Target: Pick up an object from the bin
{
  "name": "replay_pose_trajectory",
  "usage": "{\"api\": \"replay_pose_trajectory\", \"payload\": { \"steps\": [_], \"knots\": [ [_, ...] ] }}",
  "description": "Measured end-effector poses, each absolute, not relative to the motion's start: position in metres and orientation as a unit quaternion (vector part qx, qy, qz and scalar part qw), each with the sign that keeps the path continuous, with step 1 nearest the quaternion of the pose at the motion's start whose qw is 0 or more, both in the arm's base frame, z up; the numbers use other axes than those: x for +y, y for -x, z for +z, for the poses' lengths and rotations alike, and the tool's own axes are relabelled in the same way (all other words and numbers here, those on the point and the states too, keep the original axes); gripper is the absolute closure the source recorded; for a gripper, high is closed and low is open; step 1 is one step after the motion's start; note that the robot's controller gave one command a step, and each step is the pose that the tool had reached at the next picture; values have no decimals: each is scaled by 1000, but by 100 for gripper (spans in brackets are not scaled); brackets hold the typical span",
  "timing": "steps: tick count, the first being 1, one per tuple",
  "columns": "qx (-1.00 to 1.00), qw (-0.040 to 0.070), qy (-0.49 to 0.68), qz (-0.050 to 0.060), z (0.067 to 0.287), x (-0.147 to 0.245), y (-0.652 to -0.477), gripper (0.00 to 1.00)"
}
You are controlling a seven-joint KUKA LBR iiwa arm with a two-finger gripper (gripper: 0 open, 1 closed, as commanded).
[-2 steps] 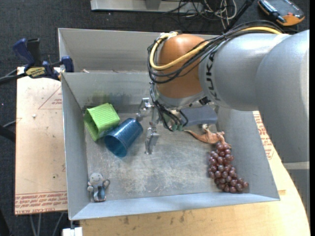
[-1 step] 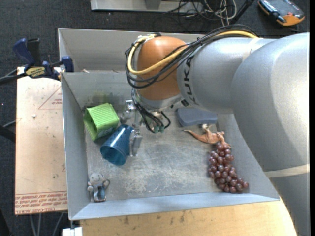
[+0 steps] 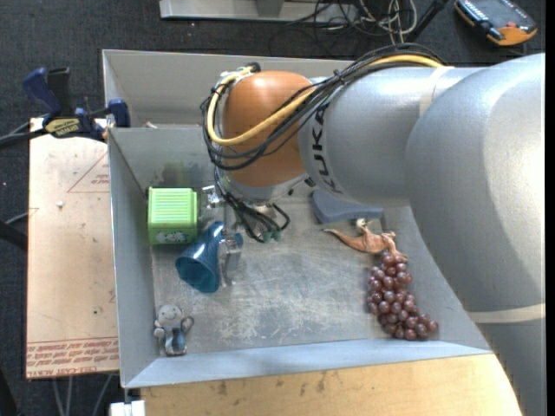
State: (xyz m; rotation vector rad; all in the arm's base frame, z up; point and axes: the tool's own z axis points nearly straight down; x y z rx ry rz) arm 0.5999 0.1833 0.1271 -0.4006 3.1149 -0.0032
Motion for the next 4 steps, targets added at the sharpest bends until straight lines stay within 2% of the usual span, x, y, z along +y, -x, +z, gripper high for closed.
{"api": "replay_pose_trajectory", "payload": {
  "steps": [1, 2, 4],
  "knots": [
    [988, 3, 152, -11, 87, 185, -598, 0],
    [988, 5, 156, -7, 93, 187, -598, 100],
    [988, 3, 156, -6, 96, 187, -597, 100]
  ]
}}
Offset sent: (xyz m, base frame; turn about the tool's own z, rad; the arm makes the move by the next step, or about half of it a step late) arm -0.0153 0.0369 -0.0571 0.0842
